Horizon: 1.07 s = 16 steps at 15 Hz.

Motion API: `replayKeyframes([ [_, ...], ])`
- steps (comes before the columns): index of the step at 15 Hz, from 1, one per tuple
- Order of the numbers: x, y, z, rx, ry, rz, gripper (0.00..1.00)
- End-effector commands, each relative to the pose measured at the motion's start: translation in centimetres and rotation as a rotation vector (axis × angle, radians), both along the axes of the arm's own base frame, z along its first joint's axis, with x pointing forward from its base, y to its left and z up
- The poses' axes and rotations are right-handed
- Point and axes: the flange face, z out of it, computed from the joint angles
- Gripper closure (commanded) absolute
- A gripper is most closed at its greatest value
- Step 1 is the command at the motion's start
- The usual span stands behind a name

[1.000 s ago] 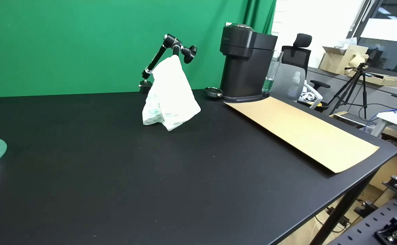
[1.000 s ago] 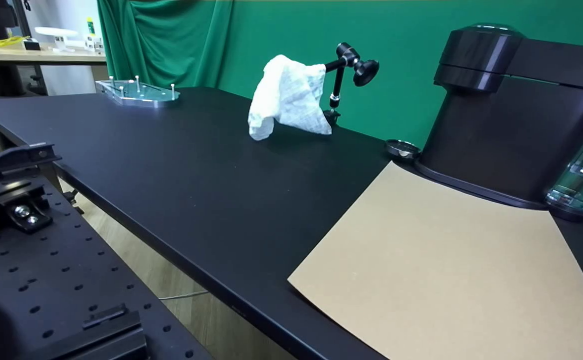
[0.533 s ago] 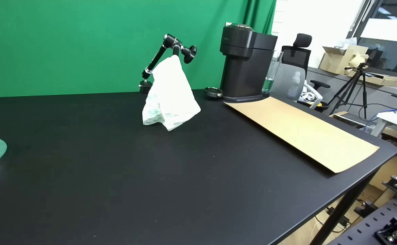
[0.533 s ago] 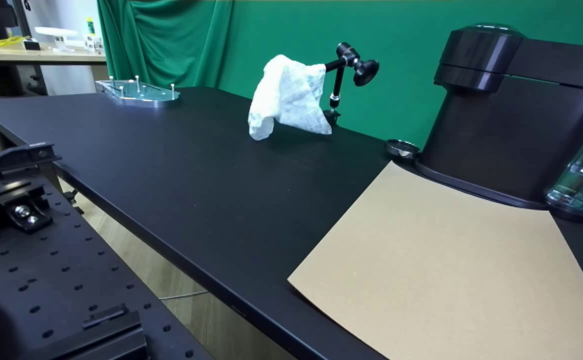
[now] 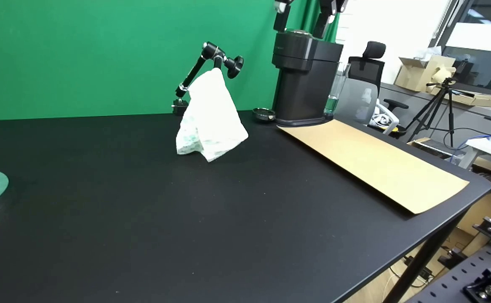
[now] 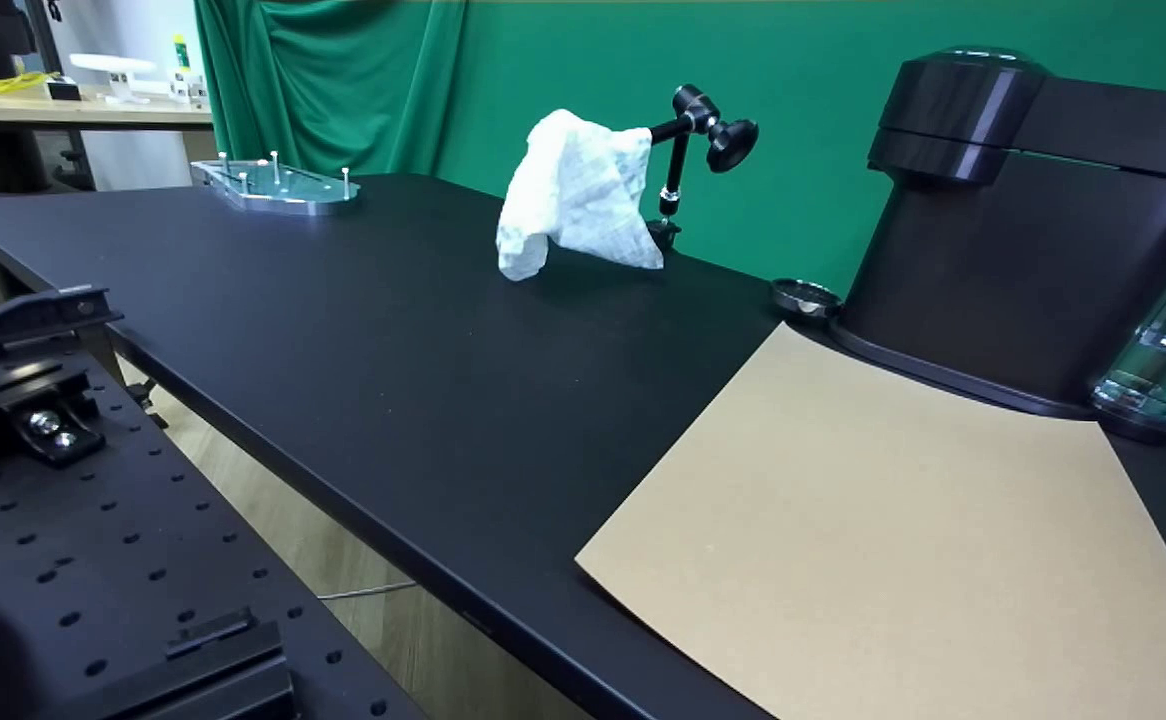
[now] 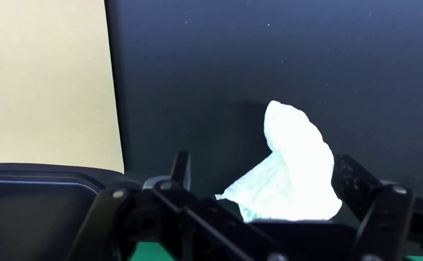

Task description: Remove the white cloth from the black stand and put it on the table

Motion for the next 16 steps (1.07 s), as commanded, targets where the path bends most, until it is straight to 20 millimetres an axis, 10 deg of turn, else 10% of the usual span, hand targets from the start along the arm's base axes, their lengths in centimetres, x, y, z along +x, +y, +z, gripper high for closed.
replayKeyframes([
  [1,4.5,0.2,-2.3,0.009,-0.018,-0.039,0.0],
  [16,13.8,7.1,-7.9,0.081,-0.055,0.045,0.0],
])
